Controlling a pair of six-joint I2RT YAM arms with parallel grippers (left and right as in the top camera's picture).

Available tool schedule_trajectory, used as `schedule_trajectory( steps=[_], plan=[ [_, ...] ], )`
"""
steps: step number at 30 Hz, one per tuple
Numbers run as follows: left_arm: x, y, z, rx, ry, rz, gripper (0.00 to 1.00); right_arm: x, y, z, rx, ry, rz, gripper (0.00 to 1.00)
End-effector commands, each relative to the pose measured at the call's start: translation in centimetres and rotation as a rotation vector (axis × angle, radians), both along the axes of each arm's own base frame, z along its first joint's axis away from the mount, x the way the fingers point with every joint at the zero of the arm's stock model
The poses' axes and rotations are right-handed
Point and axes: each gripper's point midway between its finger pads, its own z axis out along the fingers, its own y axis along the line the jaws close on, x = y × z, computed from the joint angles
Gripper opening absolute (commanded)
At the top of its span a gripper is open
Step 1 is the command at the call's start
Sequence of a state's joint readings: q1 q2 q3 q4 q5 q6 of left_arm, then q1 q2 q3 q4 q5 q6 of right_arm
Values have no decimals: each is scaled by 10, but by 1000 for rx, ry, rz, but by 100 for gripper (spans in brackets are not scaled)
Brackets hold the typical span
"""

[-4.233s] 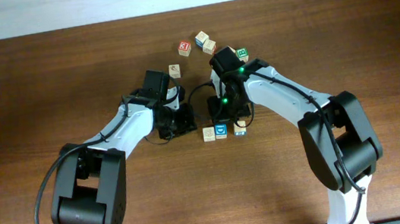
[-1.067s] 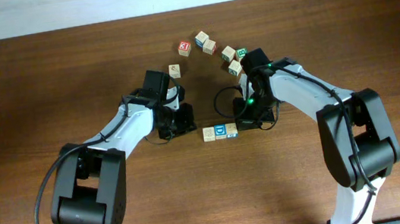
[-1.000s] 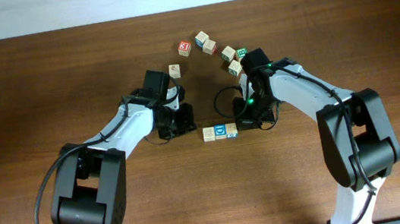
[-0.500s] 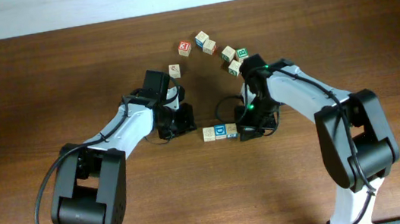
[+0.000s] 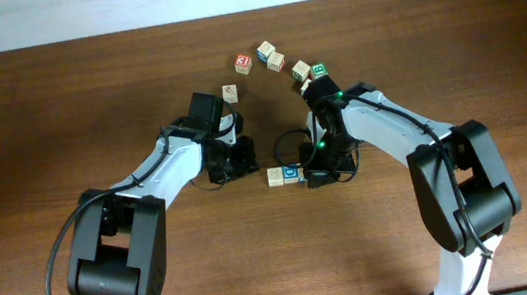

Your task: Rotate 3 blocks

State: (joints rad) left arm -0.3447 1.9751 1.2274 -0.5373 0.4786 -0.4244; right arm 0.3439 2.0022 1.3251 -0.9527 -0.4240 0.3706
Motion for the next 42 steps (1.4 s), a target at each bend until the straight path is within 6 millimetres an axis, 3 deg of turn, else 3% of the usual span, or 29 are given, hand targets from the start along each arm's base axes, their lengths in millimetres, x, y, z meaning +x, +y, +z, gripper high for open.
schedule_trajectory(
  steps=[1, 16, 23, 27, 34, 36, 42],
  plan=[
    [-2, 1, -4, 4, 16, 7, 0, -1, -2, -2, -15, 2, -4, 5],
    [-2, 1, -4, 4, 17, 7, 0, 0, 0, -2, -3, -3, -1, 4],
    [-2, 1, -4, 3, 17, 7, 0, -4, 9, 24, 76, 7, 108, 4],
    [-4, -1, -3, -9, 22, 3, 0, 10, 0, 36, 71, -23, 107, 4],
    [-10, -2, -3, -10, 27, -36, 0, 35, -50, 30, -12, -74, 29, 4],
    [-11, -4, -3, -12, 28, -43, 0, 38, -50, 29, -10, -87, 39, 4],
    [-13, -4, -3, -11, 38, -37, 0, 42, -50, 12, -37, -54, -159, 4]
  ],
)
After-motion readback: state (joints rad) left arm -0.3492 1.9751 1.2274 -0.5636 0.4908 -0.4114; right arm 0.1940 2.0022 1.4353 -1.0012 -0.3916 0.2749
